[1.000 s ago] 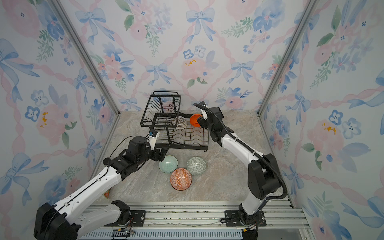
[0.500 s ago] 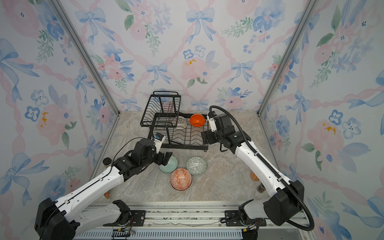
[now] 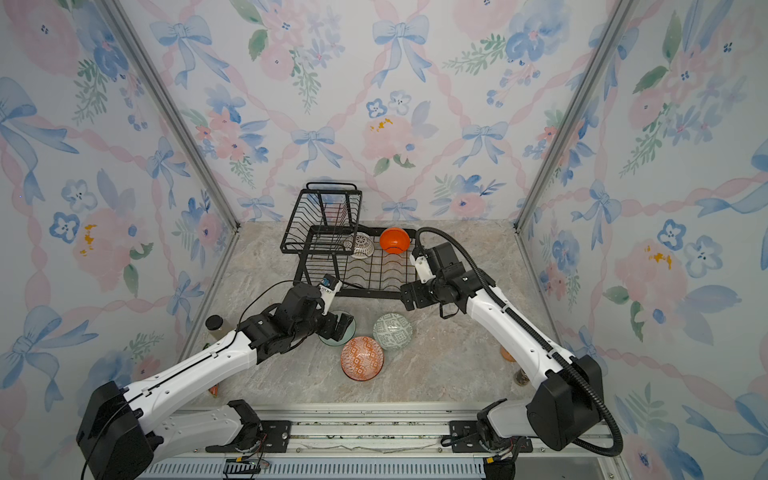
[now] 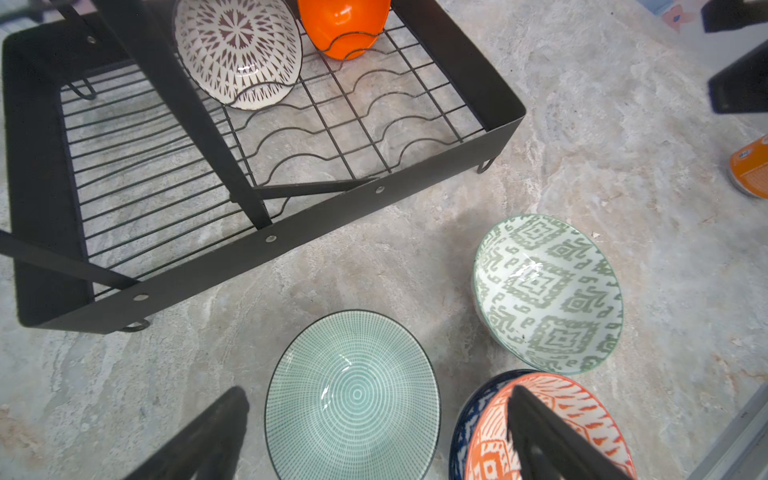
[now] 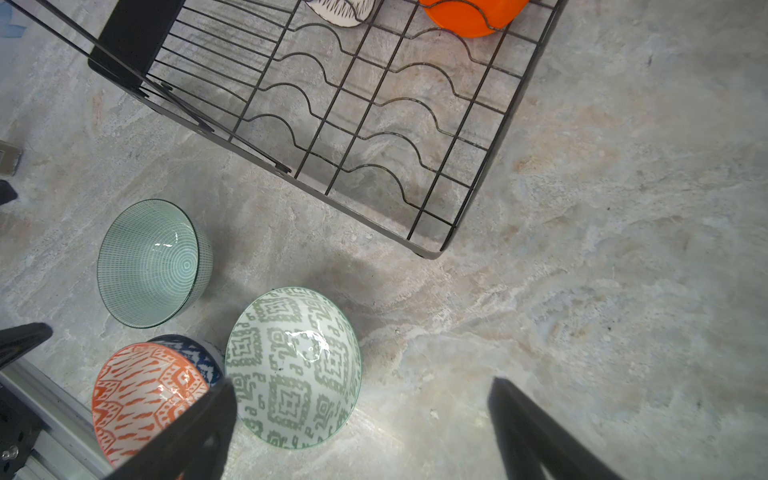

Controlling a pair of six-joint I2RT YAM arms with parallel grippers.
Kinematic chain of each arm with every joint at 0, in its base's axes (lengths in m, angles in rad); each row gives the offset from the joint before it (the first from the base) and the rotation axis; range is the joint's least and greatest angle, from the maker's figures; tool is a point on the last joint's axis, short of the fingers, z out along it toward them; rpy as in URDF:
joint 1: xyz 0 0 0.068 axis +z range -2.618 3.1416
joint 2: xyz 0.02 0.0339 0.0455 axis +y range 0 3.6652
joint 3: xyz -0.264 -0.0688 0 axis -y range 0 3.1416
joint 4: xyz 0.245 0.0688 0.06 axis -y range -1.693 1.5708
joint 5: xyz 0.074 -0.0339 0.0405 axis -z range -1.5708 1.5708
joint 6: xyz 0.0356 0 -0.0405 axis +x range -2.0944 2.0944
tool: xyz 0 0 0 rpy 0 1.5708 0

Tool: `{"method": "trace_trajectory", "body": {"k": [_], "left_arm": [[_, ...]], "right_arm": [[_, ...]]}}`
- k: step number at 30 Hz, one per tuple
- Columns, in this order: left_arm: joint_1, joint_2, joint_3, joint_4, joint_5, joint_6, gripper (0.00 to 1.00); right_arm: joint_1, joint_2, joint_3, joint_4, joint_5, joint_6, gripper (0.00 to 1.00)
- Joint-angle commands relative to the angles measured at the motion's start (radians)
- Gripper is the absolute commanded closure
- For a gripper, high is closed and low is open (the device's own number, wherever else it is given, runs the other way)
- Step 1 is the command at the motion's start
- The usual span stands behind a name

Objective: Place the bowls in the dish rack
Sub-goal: 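Draw the right gripper back while the left gripper moves toward the stacked bowls, then lower the left gripper over the orange-and-blue patterned bowl rim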

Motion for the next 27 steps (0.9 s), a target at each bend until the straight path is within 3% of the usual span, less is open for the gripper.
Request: {"method": "trace_trajectory", "body": {"k": [1,12,22,27], "left_arm": [[-0.004,0.016,-0.017,-0.017,0.024,-0.030,0.02],[-0.010,0.090,-0.015,-0.013,0.076,-0.059,0.04],[-0.029,0.120,-0.024,-0.014,0.114,-0.076,0.19],[-0.080,0.115,-0.052,-0.015,0.133,-0.059,0.20]], "right_arm": [[0.002,0.016,-0.006,-0.014,-0.027,0.002,0.03],[-0.004,0.041,-0.008,-0.008,-0.029,-0.013,0.03],[-0.005,0.051,-0.006,-0.007,-0.033,-0.015,0.03],[-0.005,0.050,-0.006,-0.010,-0.035,-0.012,0.03]]}}
